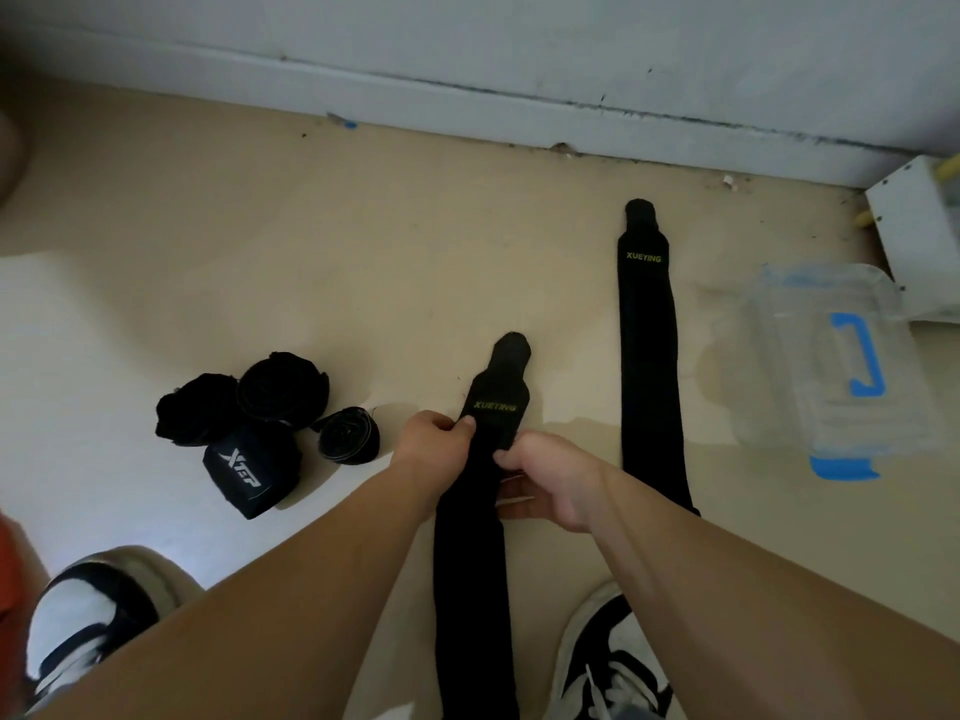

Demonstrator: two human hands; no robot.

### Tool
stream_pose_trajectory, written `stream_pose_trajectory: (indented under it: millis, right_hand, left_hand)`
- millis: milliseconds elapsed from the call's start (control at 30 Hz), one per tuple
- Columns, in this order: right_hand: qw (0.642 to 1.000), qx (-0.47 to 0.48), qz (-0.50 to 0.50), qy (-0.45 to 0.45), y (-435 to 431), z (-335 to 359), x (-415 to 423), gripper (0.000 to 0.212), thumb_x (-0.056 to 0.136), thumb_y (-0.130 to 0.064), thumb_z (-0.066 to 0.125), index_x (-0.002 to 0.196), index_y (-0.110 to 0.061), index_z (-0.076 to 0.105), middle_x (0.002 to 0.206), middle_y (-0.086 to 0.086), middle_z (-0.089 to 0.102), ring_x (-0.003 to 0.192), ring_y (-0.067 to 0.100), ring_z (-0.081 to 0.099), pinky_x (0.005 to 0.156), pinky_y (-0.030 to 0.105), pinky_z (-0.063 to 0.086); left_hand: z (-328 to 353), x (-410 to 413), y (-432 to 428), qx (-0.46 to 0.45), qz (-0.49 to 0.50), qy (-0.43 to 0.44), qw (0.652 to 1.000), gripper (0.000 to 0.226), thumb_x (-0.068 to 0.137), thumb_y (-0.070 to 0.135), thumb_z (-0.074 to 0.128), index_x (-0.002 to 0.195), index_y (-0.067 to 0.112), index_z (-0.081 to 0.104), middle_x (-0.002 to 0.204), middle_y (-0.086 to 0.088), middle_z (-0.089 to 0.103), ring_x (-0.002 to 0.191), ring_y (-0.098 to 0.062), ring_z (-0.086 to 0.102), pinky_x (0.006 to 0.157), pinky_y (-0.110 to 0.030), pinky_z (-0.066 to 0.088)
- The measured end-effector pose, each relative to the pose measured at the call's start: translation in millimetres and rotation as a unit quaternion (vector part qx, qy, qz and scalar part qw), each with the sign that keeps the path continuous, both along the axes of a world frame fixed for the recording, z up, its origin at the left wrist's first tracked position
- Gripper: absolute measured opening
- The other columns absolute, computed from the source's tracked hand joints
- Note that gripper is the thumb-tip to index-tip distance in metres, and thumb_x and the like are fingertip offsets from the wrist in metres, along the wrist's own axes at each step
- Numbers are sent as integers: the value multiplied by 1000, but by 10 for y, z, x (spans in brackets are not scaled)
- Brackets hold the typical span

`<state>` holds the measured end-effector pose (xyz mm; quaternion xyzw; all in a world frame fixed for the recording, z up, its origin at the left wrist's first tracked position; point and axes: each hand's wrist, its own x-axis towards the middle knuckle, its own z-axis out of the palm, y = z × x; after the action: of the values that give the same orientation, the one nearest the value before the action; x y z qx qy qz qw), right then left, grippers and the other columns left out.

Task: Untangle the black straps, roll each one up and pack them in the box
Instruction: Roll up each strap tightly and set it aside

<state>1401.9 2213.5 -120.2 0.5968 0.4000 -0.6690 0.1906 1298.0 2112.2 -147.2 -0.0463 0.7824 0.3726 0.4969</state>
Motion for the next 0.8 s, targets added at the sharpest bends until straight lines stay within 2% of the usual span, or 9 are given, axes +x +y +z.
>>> stream_pose_trajectory:
  millis: [67,133,167,233,300,367,500,667,800]
  right_hand:
    - [998,-1,-67,11,-35,79,-7,27,104,-15,55,128,-7,64,118,18,73,105,34,72,87,45,62]
    - [987,21,-155,31,-41,176,-49,32,106,-29,56,128,-7,66,113,16,74,100,33,73,85,42,62]
    - [981,31,-186,36,-30,241,-82,35,106,-33,57,128,-7,67,114,17,75,100,36,74,84,43,62]
    - [977,56,-205,35,-7,452,-167,33,107,-29,56,128,-6,68,115,21,76,100,40,75,75,43,62]
    - [975,88,-201,41,6,712,-245,31,106,-26,58,129,-7,67,114,21,75,97,40,74,70,42,60]
    - [973,112,-191,62,-8,1000,-328,33,105,-28,62,130,-8,68,113,20,76,97,40,75,75,45,61]
    - [972,154,-128,119,-186,1691,-496,34,102,-30,69,128,-8,68,114,19,75,103,41,73,96,54,59]
    - [958,217,-62,177,-569,2680,-640,28,100,-28,65,119,-8,68,111,18,75,102,39,73,97,50,59]
    - [931,274,-39,236,-800,3353,-664,28,100,-34,61,116,-13,70,112,15,76,103,36,73,101,52,58]
  left_hand:
    - [158,8,-17,27,3,-20,999,17,105,26,65,106,9,70,100,-12,73,89,-26,73,73,-35,62]
    - [344,33,-10,51,-21,-21,998,13,106,22,64,100,13,71,102,-14,76,93,-29,76,79,-38,65]
    - [453,50,4,64,-36,-15,997,13,105,22,63,102,13,71,102,-14,77,92,-28,77,77,-37,66]
    - [688,58,35,93,-54,-1,994,17,105,22,61,114,10,69,103,-11,76,87,-24,75,64,-30,61]
    - [989,42,41,116,-62,20,991,17,105,20,58,116,9,65,105,-11,74,87,-20,72,63,-27,55]
    - [1294,1,1,138,-65,38,988,20,105,23,56,117,9,62,107,-11,72,86,-18,70,64,-26,54]
    - [1915,-70,-235,159,-80,70,981,29,106,37,51,120,14,59,112,-8,72,101,-24,72,90,-39,61]
    - [2874,-120,-631,231,-72,106,964,20,111,33,44,108,24,62,111,-9,76,99,-24,75,88,-39,62]
    - [3554,-105,-903,302,-79,152,938,20,111,24,49,127,26,61,111,-3,78,100,-20,77,87,-38,63]
